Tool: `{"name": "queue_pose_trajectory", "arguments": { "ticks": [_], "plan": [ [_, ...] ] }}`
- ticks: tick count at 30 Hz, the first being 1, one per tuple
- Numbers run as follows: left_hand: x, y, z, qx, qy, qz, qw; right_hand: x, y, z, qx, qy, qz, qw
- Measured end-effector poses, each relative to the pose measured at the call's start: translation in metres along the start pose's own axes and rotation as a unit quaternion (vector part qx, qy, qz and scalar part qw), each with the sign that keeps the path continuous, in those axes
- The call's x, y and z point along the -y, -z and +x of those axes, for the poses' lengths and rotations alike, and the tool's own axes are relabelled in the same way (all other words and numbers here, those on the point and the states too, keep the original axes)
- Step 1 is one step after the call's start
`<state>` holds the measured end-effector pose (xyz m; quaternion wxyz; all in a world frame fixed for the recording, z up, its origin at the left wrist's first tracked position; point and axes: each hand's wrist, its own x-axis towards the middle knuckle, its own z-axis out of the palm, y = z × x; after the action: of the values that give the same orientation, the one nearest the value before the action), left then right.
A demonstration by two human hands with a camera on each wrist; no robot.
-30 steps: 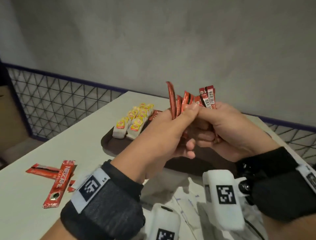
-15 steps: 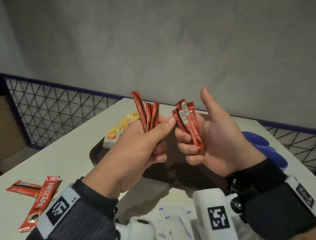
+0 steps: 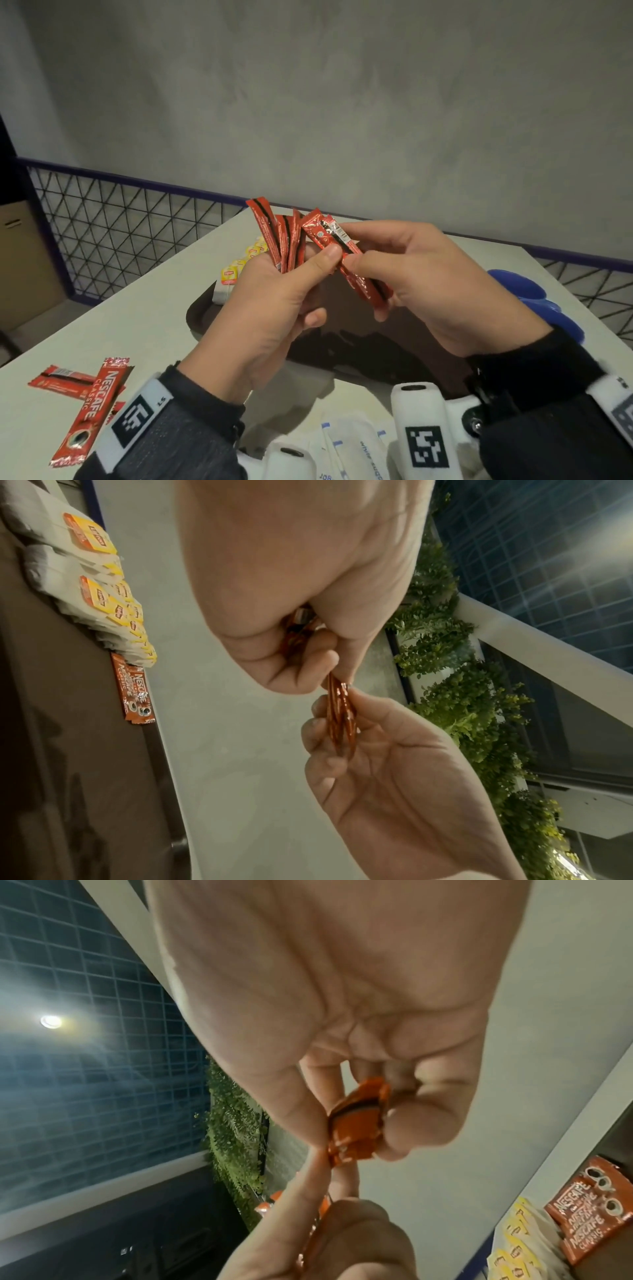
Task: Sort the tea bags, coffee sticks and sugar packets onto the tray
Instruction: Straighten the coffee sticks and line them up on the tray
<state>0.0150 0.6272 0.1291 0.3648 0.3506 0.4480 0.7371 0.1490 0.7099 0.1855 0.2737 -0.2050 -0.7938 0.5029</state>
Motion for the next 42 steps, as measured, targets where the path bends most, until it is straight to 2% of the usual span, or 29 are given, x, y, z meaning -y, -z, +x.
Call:
{"name": "queue_pose_trajectory", "arguments": {
  "ticks": [4, 13, 18, 21, 24, 30, 35, 42],
  "plan": [
    [-0.002, 0.0, 0.0, -0.017, -0.013, -0.011, 1.0, -0.004, 0.002, 0.003, -0.041, -0.003, 0.029, 0.999],
    [-0.011, -0.008, -0.007, 0.025, 0.005, -0.053, 0.998, 0.003, 0.002, -0.001, -0.021, -0.026, 0.114, 0.993],
    [-0.012, -0.006, -0.005, 0.002, 0.002, -0.067, 0.998, 0.001, 0.007, 0.005, -0.118, -0.044, 0.091, 0.988],
    [-0.012, -0.004, -0.004, -0.015, 0.009, -0.05, 0.999, -0.003, 0.012, 0.006, -0.14, -0.033, 0.072, 0.987],
    [-0.011, -0.004, -0.005, -0.017, 0.02, -0.027, 0.999, -0.003, 0.012, 0.006, -0.127, -0.006, 0.07, 0.989],
    [-0.009, -0.004, -0.005, -0.013, 0.02, -0.031, 0.999, 0.0, 0.005, 0.002, -0.048, 0.025, 0.086, 0.995],
    [-0.008, -0.002, -0.005, -0.016, 0.01, -0.024, 1.0, -0.003, 0.004, 0.002, -0.07, 0.043, 0.028, 0.996],
    [-0.005, -0.004, -0.005, -0.026, 0.013, -0.025, 0.999, -0.005, 0.007, 0.003, -0.086, 0.038, 0.034, 0.995]
  ]
}}
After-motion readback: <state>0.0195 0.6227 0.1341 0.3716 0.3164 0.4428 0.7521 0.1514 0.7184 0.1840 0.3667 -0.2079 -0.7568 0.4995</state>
